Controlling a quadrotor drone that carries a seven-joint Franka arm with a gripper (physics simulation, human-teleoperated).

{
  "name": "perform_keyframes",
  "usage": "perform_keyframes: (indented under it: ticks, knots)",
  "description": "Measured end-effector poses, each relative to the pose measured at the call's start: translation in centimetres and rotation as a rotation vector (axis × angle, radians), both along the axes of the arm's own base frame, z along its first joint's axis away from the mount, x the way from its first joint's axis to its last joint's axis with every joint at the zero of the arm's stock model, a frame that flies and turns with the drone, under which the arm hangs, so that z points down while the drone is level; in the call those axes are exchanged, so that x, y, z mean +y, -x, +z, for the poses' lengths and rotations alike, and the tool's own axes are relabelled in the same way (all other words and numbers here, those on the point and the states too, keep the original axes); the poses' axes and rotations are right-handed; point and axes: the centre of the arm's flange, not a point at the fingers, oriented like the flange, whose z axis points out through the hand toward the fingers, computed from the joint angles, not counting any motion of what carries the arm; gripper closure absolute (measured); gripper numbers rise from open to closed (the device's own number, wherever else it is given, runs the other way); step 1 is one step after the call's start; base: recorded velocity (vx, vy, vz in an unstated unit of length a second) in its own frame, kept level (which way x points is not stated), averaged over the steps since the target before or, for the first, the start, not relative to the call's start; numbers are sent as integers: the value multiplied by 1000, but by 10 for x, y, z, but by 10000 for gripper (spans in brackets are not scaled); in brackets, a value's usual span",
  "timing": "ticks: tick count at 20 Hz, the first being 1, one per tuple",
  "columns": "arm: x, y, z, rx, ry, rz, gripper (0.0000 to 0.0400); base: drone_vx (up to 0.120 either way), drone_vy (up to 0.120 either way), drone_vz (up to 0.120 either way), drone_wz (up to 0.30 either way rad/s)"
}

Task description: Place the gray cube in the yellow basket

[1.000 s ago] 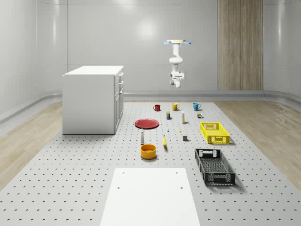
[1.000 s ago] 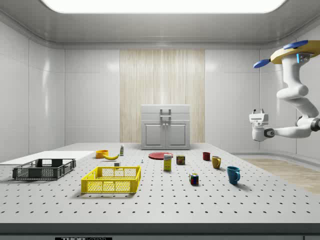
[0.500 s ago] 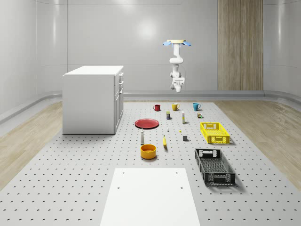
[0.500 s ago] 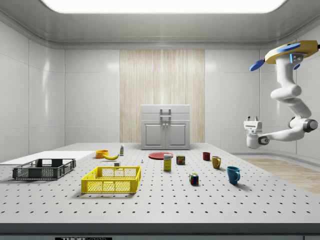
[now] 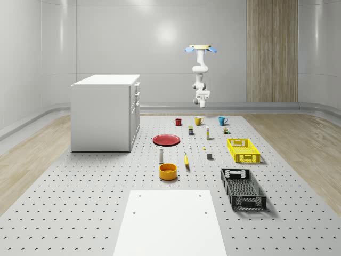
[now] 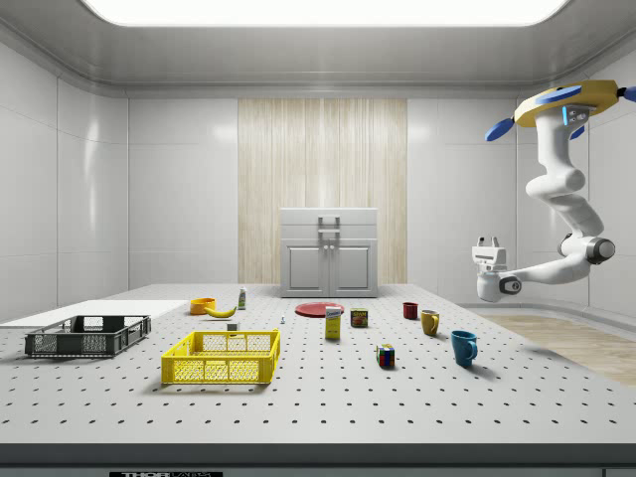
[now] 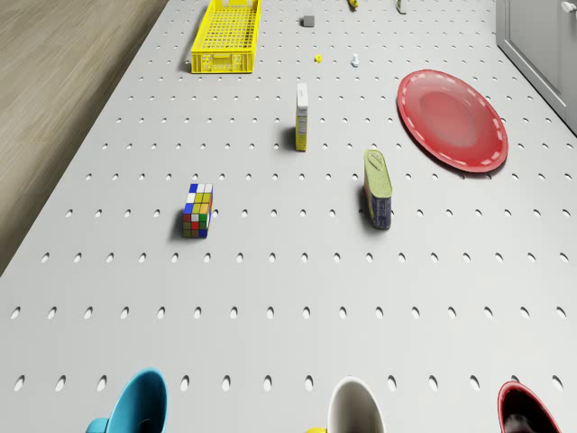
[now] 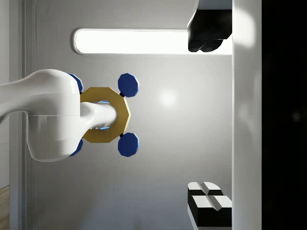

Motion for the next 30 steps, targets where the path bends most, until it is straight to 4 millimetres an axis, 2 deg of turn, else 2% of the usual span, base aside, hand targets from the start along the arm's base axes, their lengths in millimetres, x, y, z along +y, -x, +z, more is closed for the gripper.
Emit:
perform_keyframes:
  ticks: [30]
  knots:
    - [2,2,3,-23,17,0,0,120,0,0,0]
